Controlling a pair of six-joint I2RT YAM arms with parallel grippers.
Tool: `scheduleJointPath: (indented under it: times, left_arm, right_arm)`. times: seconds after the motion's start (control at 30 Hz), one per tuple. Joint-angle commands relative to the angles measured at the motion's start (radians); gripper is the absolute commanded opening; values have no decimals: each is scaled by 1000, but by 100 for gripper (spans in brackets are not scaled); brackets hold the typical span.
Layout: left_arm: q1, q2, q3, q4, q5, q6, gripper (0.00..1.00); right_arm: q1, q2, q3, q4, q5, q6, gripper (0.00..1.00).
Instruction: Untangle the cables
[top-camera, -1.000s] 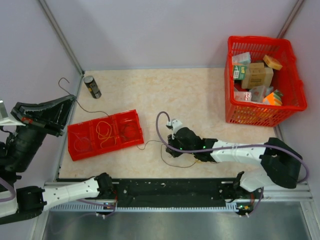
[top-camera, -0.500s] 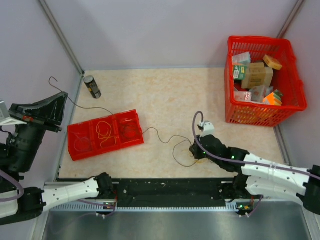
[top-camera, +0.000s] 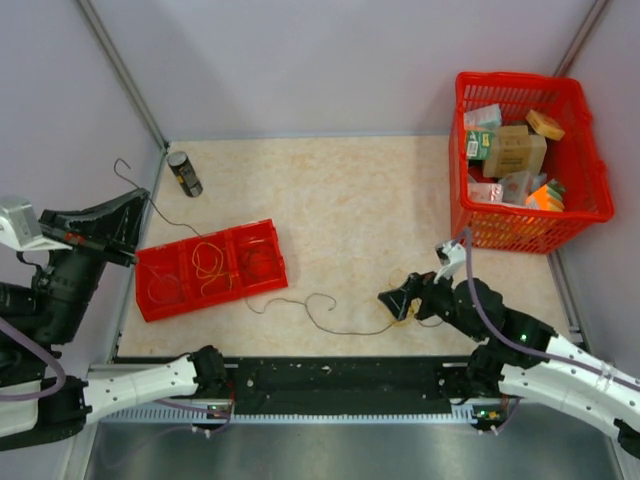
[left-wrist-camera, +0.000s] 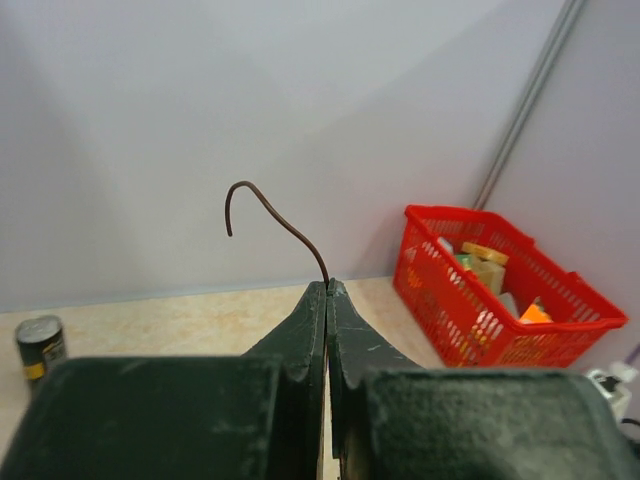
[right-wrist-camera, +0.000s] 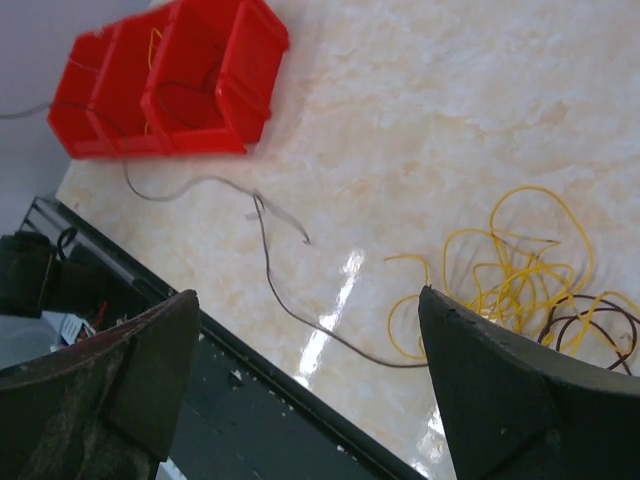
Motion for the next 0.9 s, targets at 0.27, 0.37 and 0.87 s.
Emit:
scheduleJointPath:
  times: [0.27,0.37,0.87]
  left_arm:
    - [-3,100,292,179,133,-62,0]
    - [-3,182,419,258,141,49,0]
    - [-3,441,688,410,271,256,0]
  right_arm:
    - [63,565,70,254,-306,-105,91]
    - [69,734,130,256,-287,-70,85]
    - [161,1087,296,115,-92,71,67]
